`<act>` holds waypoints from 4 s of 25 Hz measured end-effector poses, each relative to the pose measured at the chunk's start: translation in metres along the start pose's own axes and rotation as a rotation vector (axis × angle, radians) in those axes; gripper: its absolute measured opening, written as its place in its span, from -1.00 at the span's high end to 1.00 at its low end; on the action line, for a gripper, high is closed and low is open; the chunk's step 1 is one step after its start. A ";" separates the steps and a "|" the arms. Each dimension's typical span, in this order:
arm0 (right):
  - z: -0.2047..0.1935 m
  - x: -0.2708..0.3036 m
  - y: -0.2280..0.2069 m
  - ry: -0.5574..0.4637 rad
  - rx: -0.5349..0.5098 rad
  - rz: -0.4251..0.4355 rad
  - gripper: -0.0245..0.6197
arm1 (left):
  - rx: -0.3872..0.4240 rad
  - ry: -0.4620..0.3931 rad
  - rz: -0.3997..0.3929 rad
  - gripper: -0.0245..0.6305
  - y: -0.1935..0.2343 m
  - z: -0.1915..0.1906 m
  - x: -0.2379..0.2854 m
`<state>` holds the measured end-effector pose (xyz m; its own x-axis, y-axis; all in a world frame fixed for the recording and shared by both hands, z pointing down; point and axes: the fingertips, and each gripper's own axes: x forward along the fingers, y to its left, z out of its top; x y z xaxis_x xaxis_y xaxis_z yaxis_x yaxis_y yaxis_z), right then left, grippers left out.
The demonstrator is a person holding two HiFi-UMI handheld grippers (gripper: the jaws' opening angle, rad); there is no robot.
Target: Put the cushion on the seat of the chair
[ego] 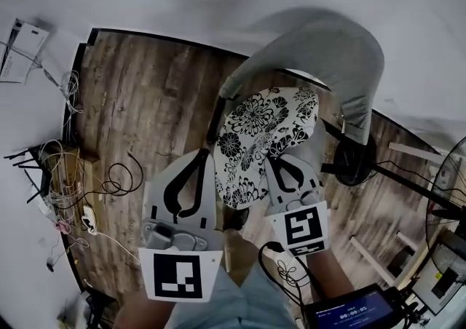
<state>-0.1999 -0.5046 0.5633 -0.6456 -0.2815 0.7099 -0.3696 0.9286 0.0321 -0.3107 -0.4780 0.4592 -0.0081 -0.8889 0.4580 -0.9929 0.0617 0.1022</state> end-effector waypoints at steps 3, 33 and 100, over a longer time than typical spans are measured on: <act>-0.002 0.000 -0.002 0.016 -0.001 0.005 0.87 | 0.005 0.008 -0.014 0.90 -0.005 0.001 0.004; -0.140 -0.036 -0.080 0.179 0.090 -0.143 0.85 | 0.122 0.103 -0.282 0.90 -0.128 -0.038 0.040; -0.273 -0.110 -0.105 0.202 0.357 -0.445 0.55 | 0.278 0.119 -0.449 0.90 -0.218 -0.065 -0.011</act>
<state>0.0925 -0.5049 0.6738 -0.2507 -0.5408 0.8029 -0.7989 0.5840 0.1438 -0.0867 -0.4516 0.4893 0.4219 -0.7418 0.5212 -0.8897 -0.4493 0.0807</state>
